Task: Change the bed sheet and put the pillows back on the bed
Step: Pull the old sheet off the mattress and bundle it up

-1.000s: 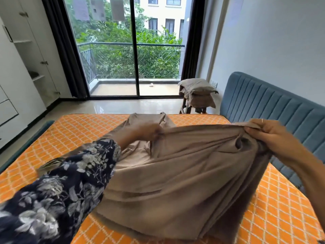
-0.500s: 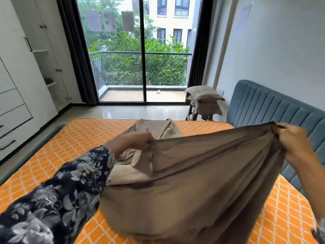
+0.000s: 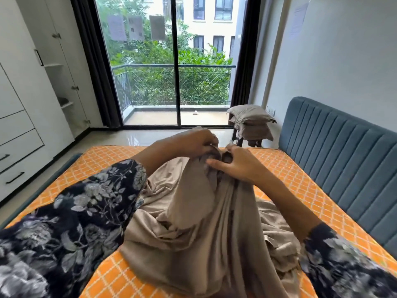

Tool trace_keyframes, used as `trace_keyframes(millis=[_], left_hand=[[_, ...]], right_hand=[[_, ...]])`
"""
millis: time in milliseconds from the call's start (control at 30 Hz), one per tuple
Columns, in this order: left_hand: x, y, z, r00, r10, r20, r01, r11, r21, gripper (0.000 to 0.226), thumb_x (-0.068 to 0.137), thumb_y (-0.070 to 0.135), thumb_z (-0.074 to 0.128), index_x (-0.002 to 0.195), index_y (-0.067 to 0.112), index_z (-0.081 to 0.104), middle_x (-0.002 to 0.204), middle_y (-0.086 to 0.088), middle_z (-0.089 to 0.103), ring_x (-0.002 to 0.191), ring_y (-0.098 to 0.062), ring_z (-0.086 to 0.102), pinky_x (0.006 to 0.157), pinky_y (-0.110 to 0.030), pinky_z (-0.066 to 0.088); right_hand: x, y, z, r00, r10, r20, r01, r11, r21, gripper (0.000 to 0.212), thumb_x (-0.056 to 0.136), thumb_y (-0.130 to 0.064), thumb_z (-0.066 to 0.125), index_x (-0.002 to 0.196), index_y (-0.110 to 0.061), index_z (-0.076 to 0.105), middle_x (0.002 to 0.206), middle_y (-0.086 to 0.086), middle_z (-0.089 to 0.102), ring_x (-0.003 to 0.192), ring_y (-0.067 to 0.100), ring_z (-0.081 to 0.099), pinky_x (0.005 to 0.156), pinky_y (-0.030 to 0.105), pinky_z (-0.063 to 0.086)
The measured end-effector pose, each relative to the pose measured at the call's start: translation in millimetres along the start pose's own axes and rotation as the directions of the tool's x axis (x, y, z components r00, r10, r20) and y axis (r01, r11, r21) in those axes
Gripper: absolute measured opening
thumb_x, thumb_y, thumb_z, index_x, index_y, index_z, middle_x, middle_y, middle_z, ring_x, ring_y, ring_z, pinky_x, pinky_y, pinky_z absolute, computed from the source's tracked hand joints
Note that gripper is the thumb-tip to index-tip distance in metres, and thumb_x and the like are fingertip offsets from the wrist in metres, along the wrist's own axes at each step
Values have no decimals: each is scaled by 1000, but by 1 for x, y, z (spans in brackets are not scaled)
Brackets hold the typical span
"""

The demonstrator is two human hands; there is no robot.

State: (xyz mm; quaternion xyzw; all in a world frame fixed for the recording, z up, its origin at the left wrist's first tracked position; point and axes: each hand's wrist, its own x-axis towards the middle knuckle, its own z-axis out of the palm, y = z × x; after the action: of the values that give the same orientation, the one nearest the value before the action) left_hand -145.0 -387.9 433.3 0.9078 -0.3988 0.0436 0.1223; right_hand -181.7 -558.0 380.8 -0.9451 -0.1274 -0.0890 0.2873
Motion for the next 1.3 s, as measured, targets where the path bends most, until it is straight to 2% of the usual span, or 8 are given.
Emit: trace_keyframes(millis=[100,267,533,767,933,1067,1167,1300], left_hand=[[-12,-4,-7,998,-28,48,20,986,166,24,88,32,67,94,9,68,61,11,42,70,-15,44,64,-26,28],[-47,-39,-6,958,-285,-20,278,916,288,19,81,10,54,96,14,65,91,-8,61,92,-32,59,78,-39,50],[-90,-96,14,833,-537,-134,541,841,-9,33,79,3,56,109,9,68,105,-16,68,98,-28,62,76,-27,46],[-111,-113,22,897,-441,-22,427,878,-215,14,95,10,57,94,5,70,73,1,64,63,6,58,66,-20,46],[-118,-120,7,908,-366,203,410,875,-259,51,94,52,49,116,10,68,107,-9,71,98,-19,64,93,-34,50],[-122,-117,-11,936,-332,117,225,309,-924,33,73,51,70,83,21,74,85,3,72,81,-7,66,75,-25,56],[-92,-126,-15,717,-695,-43,56,119,-991,29,92,40,54,73,20,62,66,5,59,62,-10,56,59,-26,46],[-73,-134,-8,422,-890,-174,245,297,-923,32,97,27,54,66,18,51,51,5,51,54,-13,44,50,-22,35]], right_hand=[[10,-7,9,994,-100,-42,99,995,-24,17,89,-25,59,75,-18,51,73,0,53,86,29,59,66,31,31],[16,-14,5,979,-121,-165,123,992,4,30,88,-14,54,59,-20,46,63,1,51,76,25,55,66,30,31],[17,0,-18,963,-87,-256,99,995,33,21,89,-13,56,69,-5,59,71,13,61,75,27,55,64,32,29],[18,28,-23,981,41,-190,-18,992,122,22,90,-14,56,70,-18,62,72,-1,60,78,18,53,63,30,30],[26,49,-26,995,104,0,-103,983,151,23,91,-15,57,74,-2,67,72,12,64,73,26,58,68,34,40],[44,41,-27,995,63,83,-80,972,220,16,91,-19,64,82,-7,68,78,5,66,74,18,60,67,19,44],[66,30,-26,977,57,206,-114,954,277,44,79,-34,75,119,-22,59,94,2,66,87,9,61,84,20,47],[80,39,-30,985,116,124,-139,969,202,55,80,-24,76,128,-26,49,91,10,62,97,24,60,86,32,45]])
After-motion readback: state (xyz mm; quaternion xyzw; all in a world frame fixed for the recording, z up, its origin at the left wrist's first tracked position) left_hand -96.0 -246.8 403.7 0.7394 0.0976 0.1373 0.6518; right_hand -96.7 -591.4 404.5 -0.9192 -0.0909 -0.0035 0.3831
